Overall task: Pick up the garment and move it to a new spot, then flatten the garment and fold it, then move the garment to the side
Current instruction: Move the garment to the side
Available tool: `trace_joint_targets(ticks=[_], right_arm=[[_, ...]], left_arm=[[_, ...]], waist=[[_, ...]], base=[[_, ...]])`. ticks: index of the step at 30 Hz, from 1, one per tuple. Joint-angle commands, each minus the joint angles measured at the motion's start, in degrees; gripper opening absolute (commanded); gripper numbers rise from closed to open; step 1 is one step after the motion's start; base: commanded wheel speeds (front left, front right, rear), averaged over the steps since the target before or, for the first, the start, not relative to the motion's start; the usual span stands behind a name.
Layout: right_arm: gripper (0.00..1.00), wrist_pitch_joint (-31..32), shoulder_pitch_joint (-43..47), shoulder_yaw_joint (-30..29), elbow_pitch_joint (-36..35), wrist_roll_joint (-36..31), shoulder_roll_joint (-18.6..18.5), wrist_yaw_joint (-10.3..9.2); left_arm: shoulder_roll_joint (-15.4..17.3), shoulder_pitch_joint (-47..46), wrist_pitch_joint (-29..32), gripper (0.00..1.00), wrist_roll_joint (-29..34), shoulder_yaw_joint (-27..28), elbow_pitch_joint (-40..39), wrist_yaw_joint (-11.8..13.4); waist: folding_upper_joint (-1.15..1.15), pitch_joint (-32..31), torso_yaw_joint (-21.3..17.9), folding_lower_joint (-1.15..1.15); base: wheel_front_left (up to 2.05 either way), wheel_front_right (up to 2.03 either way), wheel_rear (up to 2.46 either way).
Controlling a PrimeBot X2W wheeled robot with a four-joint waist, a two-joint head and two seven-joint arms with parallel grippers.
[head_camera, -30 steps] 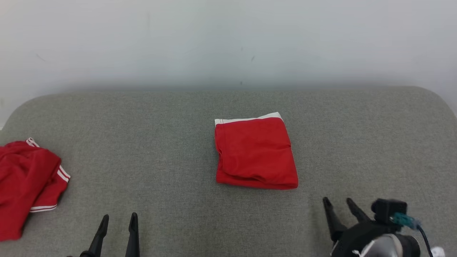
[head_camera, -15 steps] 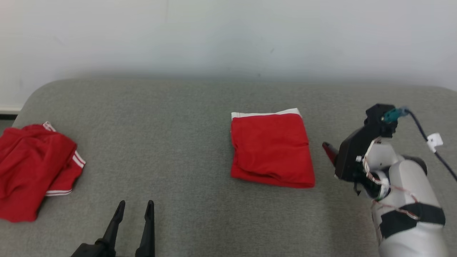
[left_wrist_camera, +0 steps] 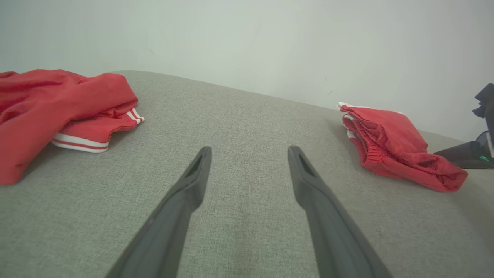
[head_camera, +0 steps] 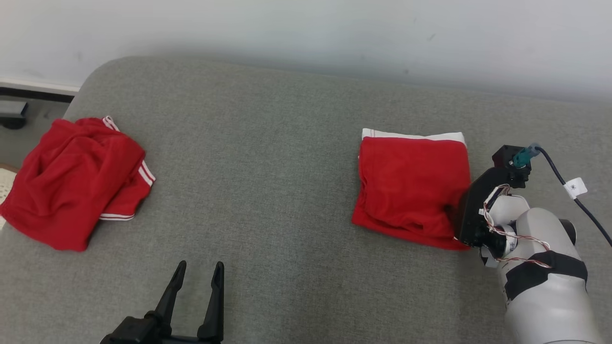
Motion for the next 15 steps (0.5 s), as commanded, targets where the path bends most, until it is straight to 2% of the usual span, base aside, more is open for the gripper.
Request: trace_joint_targets(ticks=[1,6,7,8,9,10,11,15], right_arm=[[1.0,-1.13,-0.54,-0.47,1.5,-0.59,-0.09,-0.1],[1.0,-4.21,-1.03,-2.2,8.05,-0.9,-0.02,-0.1],[0.96,-4.6,-1.11,-2.51,9.21,-0.84,-0.01,-0.1],[0.45,-4.8,-1.13,-2.84,10.29,-1.08,-0.01,-0.1],[0.2,-5.18,-1.37,-2.97,11.38,-1.42,0.0,-0.11],[0.05,-5.65,-1.65,-3.24,11.84,-1.88,-0.01,-0.11],[0.0,-6.36,-1.88,-3.69,12.13,-2.37,-0.05,-0.11],[0.0,-8.96,-2.58,-5.84,10.9,-5.95,-0.33,-0.15]], left_arm=[[0.0,-1.1,-0.21,1.0,-0.14,-0.1,0.23,0.1],[0.15,-1.25,-0.21,1.0,-0.53,-0.38,0.01,0.1],[0.25,-1.3,-0.21,1.0,-0.55,-0.37,-0.02,0.1],[0.36,-1.27,-0.21,1.0,-0.6,-0.53,-0.05,0.1],[0.47,-1.19,-0.21,1.0,-0.66,-0.53,-0.03,0.1],[0.57,-1.09,-0.21,1.0,-0.71,-0.6,-0.01,0.1],[0.67,-0.97,-0.21,1.0,-0.73,-0.48,-0.04,0.1],[0.99,-0.24,-0.22,1.0,-0.62,0.48,-0.5,0.1]], waist=[[-0.01,0.74,0.92,-0.01],[-0.01,0.38,0.4,-0.01],[-0.01,0.23,0.16,-0.01],[-0.01,0.06,-0.07,-0.01],[-0.01,-0.16,-0.35,-0.01],[-0.01,-0.34,-0.62,-0.01],[-0.01,-0.55,-0.99,-0.01],[-0.01,-0.88,-3.46,-0.01]], base=[[0.0,0.0,0.0],[0.0,0.0,0.0],[0.0,0.0,0.0],[0.0,0.0,0.0],[0.0,0.0,0.0],[0.0,0.0,0.0],[0.0,0.0,0.0],[0.0,0.0,0.0]])
